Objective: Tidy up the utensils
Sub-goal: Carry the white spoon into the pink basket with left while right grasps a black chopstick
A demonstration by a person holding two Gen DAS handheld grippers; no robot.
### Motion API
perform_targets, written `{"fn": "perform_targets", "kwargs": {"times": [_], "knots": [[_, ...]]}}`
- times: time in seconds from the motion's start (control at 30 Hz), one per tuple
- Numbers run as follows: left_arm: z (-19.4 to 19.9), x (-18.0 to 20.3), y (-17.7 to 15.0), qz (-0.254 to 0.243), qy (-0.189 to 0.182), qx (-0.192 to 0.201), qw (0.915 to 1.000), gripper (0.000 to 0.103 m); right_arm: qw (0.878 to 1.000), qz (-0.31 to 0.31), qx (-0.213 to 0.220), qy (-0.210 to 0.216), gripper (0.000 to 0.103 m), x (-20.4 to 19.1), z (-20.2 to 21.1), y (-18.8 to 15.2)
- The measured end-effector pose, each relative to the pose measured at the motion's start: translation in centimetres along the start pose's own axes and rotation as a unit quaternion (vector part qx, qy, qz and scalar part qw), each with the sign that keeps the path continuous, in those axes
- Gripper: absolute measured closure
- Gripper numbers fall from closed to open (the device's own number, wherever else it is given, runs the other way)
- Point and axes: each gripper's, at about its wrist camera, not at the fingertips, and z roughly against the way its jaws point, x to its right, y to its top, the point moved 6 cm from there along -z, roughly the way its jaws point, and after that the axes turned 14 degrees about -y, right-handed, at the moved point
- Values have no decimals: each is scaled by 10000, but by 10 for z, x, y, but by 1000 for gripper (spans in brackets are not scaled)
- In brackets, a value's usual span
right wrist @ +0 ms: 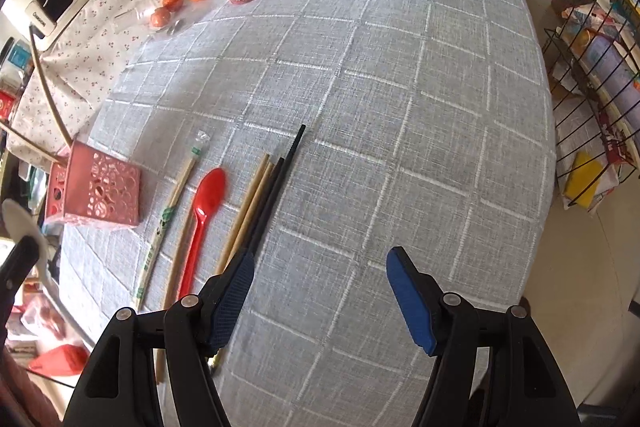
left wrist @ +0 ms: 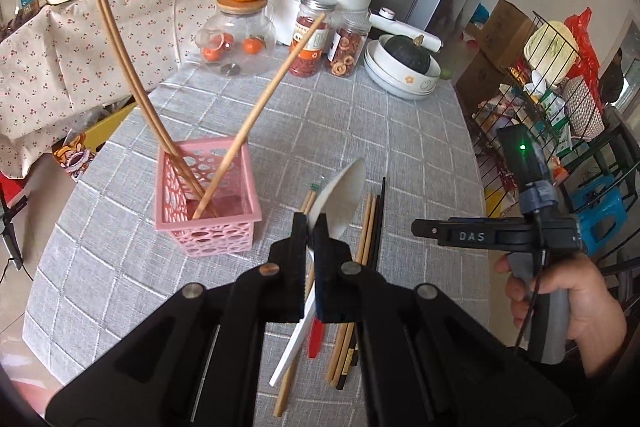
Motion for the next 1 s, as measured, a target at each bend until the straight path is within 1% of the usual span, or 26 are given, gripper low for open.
{"fn": "perform_targets", "kwargs": {"times": [0.03, 0.07, 0.1, 0.13, 0.17, 0.23, 0.3, 0.4, 0.47, 0.6, 0.7, 0.77, 0.8, 0.87, 0.93, 0.97, 1.0], "knots": [[3, 0, 1, -9, -14, 48, 10000, 100, 10000, -49, -34, 75, 48, -4, -5, 3], [6, 0, 2, -10, -36, 88, 10000, 100, 9998, -93, -81, 166, 53, -9, -10, 6], [8, 0, 3, -5, -58, 118, 9999, 100, 9995, -134, -139, 255, 61, -13, -15, 8], [10, -1, 4, 1, -74, 150, 9999, 100, 9991, -174, -194, 346, 67, -18, -20, 10], [12, -2, 4, 7, -93, 173, 9998, 100, 9987, -209, -242, 403, 70, -22, -25, 12], [17, -4, 5, 32, -123, 217, 9997, 100, 9979, -276, -347, 471, 79, -29, -35, 14], [20, -7, 6, 68, -157, 250, 9995, 100, 9974, -312, -430, 484, 84, -35, -44, 16], [25, -11, 7, 119, -201, 289, 9993, 100, 9982, -331, -358, 335, 87, -39, -47, 19], [27, -13, 8, 130, -201, 311, 9992, 100, 9979, -406, -417, 276, 87, -39, -48, 20], [31, -18, 8, 196, -181, 357, 9990, 100, 9986, -282, -435, 48, 87, -43, -49, 19], [36, -21, 9, 268, -177, 450, 9985, 100, 9980, -262, -567, 73, 88, -43, -50, 15], [38, -22, 12, 314, -191, 536, 9979, 100, 9981, -225, -572, 81, 89, -42, -50, 14], [40, -23, 13, 333, -187, 587, 9975, 100, 9983, -172, -553, 32, 91, -43, -51, 13], [43, -23, 16, 357, -185, 700, 9967, 100, 9989, 105, -428, -165, 92, -48, -50, 12], [46, -23, 20, 345, -166, 844, 9957, 100, 9971, 495, -213, -535, 92, -59, -47, 9], [48, -23, 23, 327, -152, 939, 9949, 100, 9961, 588, -135, -650, 92, -62, -46, 8], [50, -23, 25, 301, -136, 1053, 9939, 100, 9960, 590, -92, -658, 93, -63, -45, 8]]}}
